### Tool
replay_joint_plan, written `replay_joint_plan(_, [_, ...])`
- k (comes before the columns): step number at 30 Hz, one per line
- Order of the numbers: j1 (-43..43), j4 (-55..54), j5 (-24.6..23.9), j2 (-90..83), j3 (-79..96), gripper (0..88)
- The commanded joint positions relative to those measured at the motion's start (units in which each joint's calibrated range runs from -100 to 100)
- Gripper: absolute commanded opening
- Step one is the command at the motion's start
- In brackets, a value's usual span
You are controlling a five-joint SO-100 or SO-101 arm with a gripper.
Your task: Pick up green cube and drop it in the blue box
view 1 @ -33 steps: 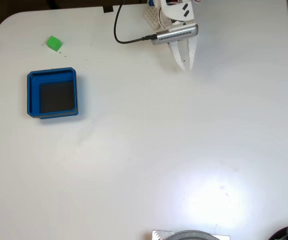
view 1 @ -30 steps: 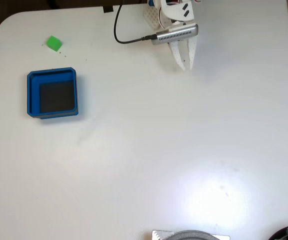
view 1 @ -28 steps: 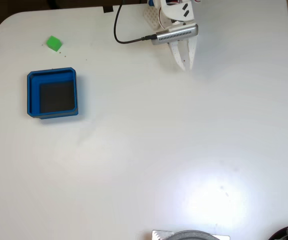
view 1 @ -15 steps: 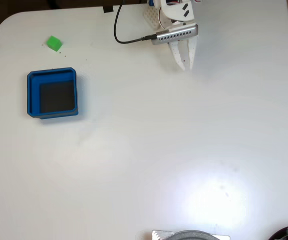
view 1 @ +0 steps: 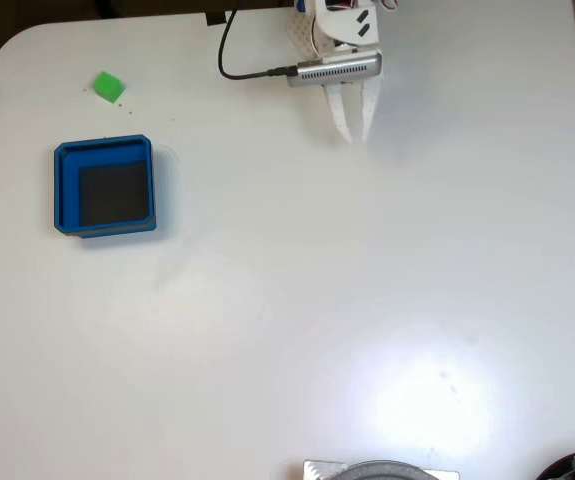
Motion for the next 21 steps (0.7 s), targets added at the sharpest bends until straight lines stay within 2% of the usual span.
replay_joint_plan(1, [3.4, -1.4, 0.0, -0.5, 0.2, 2.3])
replay_joint_plan(21, [20.4, -1.4, 0.0, -0.5, 0.2, 2.3])
